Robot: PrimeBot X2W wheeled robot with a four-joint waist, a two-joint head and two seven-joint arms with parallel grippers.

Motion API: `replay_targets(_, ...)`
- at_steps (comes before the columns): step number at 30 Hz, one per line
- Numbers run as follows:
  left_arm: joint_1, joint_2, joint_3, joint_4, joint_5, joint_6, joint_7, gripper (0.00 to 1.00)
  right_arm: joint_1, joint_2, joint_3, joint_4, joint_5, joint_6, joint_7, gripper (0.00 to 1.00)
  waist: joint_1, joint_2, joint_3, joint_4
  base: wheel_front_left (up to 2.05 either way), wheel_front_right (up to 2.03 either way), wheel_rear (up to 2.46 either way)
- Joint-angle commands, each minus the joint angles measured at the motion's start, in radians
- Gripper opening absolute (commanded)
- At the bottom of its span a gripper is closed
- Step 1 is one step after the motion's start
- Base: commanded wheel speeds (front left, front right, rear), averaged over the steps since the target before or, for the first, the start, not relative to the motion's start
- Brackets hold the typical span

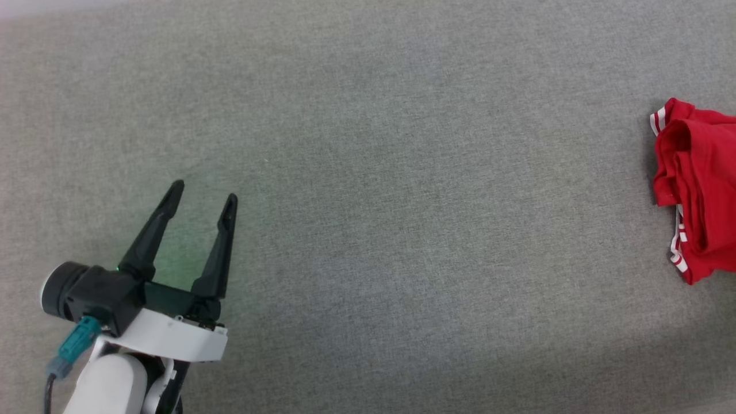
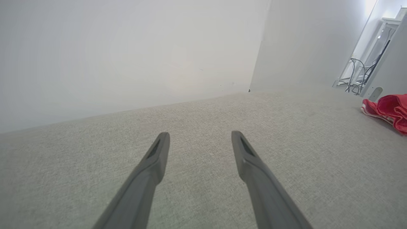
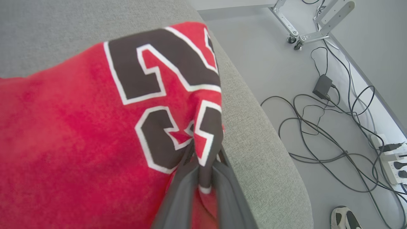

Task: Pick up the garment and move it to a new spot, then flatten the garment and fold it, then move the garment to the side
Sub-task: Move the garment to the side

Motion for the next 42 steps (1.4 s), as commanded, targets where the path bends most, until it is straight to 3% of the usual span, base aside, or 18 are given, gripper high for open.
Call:
replay_targets(1,-0.008,0.006,-0.004,-0.003,0.0,-0.002,-0.003,1.0,-0.016,0.007,-0.004,0.014,-0.008,-0.002,-0.011,0.0,0.0,0.0,0.002,-0.004,0.0,0.0,0.0)
replay_targets(2,-0.01,0.007,-0.005,-0.003,0.0,-0.002,-0.004,1.0,-0.021,0.01,-0.005,0.022,-0.014,-0.002,-0.016,0.07,0.0,0.0,0.001,-0.004,0.0,0.0,0.0)
replay_targets(3,-0.012,0.007,-0.007,-0.003,0.0,-0.002,-0.004,1.0,-0.024,0.012,-0.006,0.03,-0.02,-0.002,-0.022,0.35,0.0,0.0,-0.001,-0.005,0.0,0.0,0.0)
replay_targets(4,-0.015,0.008,-0.009,-0.003,0.002,-0.002,-0.004,1.0,-0.027,0.013,-0.007,0.039,-0.024,-0.002,-0.028,0.83,0.0,0.0,-0.003,-0.005,0.0,0.0,0.0)
replay_targets(5,-0.015,0.008,-0.011,-0.003,0.001,-0.002,-0.005,1.0,-0.032,0.014,-0.012,0.046,-0.03,-0.002,-0.037,1.0,0.0,0.0,-0.006,-0.005,0.0,0.0,0.0)
replay_targets(11,-0.022,-0.007,-0.018,0.029,-0.003,-0.001,-0.008,1.0,-0.053,-0.001,-0.02,0.071,-0.065,-0.002,-0.064,1.0,0.0,0.0,-0.054,0.01,0.0,0.0,0.0)
replay_targets(17,-0.013,-0.042,-0.02,0.063,0.014,0.001,-0.009,1.0,-0.033,0.005,0.041,0.017,-0.052,-0.002,-0.071,1.0,0.0,0.0,-0.142,0.051,0.0,0.0,0.0)
replay_targets(32,0.136,-0.117,0.066,0.118,0.041,0.022,-0.007,1.0,0.187,0.177,0.285,-0.222,0.045,-0.002,-0.095,1.0,0.0,0.0,-0.359,0.174,0.0,0.0,0.0)
replay_targets(42,0.224,-0.127,0.083,0.182,0.016,0.015,-0.007,1.0,0.368,0.244,0.311,-0.384,0.044,-0.002,-0.208,1.0,0.0,0.0,-0.42,0.222,0.0,0.0,0.0)
